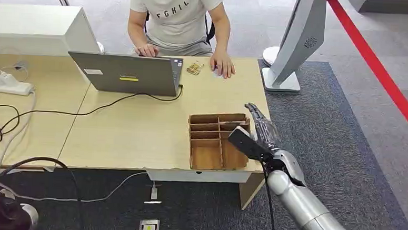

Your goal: Pass the card to the sensor for recognition and then transmit it.

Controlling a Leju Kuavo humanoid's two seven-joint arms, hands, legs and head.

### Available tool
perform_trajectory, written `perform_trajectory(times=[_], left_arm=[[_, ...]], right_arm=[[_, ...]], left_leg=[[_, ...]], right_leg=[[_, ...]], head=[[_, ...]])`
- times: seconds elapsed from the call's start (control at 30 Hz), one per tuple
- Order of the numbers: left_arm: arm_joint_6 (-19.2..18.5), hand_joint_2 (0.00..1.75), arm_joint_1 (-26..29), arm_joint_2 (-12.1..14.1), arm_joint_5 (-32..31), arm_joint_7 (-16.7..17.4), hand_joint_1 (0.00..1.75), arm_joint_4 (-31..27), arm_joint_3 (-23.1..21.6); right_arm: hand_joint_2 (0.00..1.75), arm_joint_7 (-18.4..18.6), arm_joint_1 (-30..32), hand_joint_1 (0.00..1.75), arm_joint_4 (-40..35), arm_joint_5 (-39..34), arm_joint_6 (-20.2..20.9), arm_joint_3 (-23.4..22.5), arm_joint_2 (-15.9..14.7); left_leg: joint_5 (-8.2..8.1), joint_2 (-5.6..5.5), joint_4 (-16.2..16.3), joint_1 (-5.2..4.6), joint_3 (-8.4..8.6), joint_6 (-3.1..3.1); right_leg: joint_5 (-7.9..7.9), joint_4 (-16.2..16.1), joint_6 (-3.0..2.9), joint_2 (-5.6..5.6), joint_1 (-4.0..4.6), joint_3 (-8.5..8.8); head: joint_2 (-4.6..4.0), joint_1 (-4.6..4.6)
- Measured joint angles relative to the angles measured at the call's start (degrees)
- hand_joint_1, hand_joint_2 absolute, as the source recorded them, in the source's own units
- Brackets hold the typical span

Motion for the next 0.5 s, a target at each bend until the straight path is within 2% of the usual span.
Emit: perform_trajectory(times=[0.5], left_arm=[[0.0,1.75,0.12,0.0,-0.28,0.39,0.0,-0.02,0.0]], right_arm=[[1.75,0.0,-0.63,0.0,2.14,0.09,0.0,0.68,0.52]], left_leg=[[0.0,0.0,0.0,0.0,0.0,0.0]], right_leg=[[0.0,0.0,0.0,0.0,0.0,0.0]], head=[[0.0,0.0]])
